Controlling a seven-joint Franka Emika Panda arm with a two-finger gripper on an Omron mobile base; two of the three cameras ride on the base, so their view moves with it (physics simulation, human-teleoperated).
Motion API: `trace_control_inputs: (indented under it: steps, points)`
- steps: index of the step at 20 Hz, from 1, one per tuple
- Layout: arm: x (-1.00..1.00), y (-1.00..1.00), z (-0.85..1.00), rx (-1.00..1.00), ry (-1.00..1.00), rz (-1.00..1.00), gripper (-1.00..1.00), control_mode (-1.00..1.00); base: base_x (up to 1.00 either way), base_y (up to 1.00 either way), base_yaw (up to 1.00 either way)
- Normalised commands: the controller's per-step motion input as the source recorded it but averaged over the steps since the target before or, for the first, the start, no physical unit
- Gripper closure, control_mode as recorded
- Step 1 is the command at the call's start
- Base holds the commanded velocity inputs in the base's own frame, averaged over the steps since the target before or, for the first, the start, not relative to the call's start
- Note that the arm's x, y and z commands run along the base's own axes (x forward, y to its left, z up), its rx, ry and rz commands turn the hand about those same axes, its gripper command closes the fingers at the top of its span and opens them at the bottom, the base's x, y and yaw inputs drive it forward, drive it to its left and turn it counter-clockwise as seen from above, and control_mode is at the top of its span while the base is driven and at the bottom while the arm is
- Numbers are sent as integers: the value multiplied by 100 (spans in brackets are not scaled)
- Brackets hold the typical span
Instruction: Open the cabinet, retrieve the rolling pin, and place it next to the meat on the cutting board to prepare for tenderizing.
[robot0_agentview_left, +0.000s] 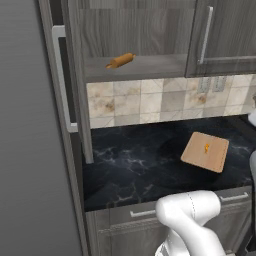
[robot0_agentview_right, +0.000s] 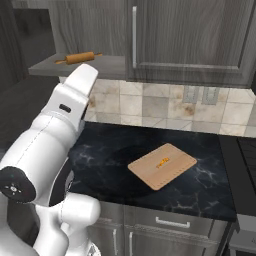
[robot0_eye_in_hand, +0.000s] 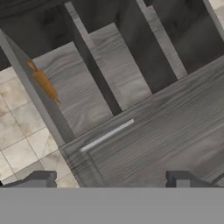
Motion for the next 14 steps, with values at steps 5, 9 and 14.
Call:
trace_control_inputs:
  steps: [5,9,14]
  points:
    - [35,0,14,10,0,-5,-100,-100,0,0,0]
    - [39,0,6,13,3,-13,-100,-100,0,0,0]
    - [8,0,1,12,2,-15,-100,-100,0,0,0]
